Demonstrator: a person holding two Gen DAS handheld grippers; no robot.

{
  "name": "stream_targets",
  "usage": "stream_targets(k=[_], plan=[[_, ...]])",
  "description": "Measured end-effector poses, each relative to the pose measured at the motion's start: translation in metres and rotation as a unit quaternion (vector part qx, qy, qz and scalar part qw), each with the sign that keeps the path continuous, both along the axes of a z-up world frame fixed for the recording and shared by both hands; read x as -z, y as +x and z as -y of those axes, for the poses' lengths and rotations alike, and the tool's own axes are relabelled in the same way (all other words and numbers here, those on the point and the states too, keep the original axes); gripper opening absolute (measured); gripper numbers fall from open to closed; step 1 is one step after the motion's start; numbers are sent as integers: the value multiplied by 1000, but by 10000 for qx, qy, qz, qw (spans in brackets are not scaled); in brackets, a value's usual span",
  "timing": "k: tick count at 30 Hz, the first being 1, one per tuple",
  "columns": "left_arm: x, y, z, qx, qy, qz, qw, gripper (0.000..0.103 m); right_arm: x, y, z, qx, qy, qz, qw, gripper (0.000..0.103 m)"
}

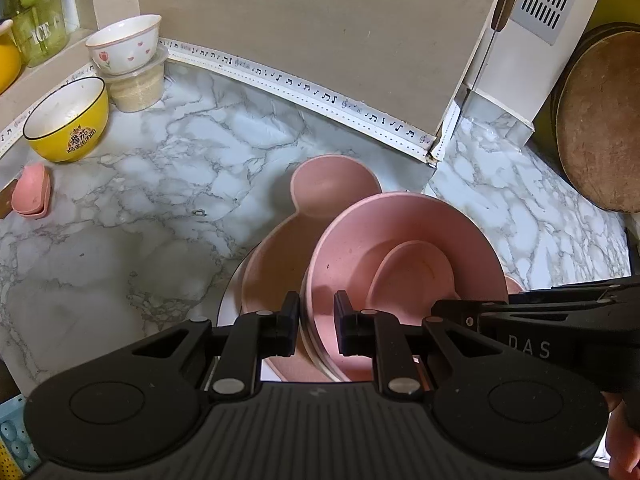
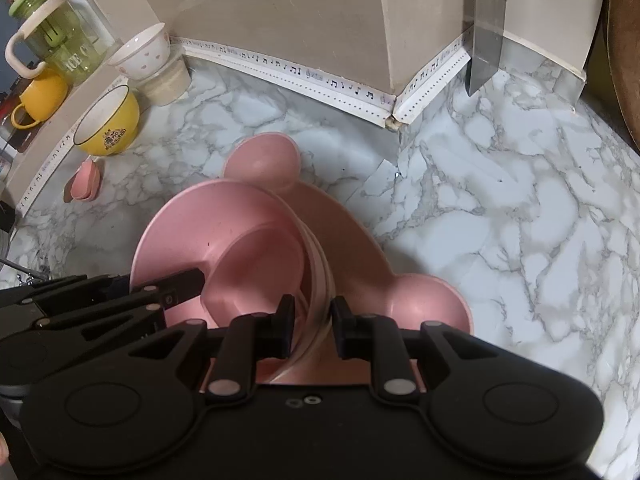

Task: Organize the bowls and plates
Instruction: 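Carry the nested bowls over the pink bear-shaped plate, then lower the nested bowls onto the bear plate and open both grippers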

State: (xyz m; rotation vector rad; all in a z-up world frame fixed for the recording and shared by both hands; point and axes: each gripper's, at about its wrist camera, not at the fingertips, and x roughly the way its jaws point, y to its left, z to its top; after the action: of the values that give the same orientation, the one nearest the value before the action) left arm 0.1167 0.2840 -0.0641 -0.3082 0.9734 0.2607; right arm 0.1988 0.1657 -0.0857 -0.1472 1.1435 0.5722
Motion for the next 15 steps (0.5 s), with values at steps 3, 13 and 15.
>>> stream_targets(k=[3,13,15], plan=[[3,1,-2,2,-24,-4,10000,17,0,1,-1,-11,23,2,10000,22],[6,1,-9,7,-182,-11,9998,17,-1,1,-2,-2,42,30,10000,27],[6,0,-12,5,-229,21,9997,17,-3,1,0,22,82,70,9999,29]])
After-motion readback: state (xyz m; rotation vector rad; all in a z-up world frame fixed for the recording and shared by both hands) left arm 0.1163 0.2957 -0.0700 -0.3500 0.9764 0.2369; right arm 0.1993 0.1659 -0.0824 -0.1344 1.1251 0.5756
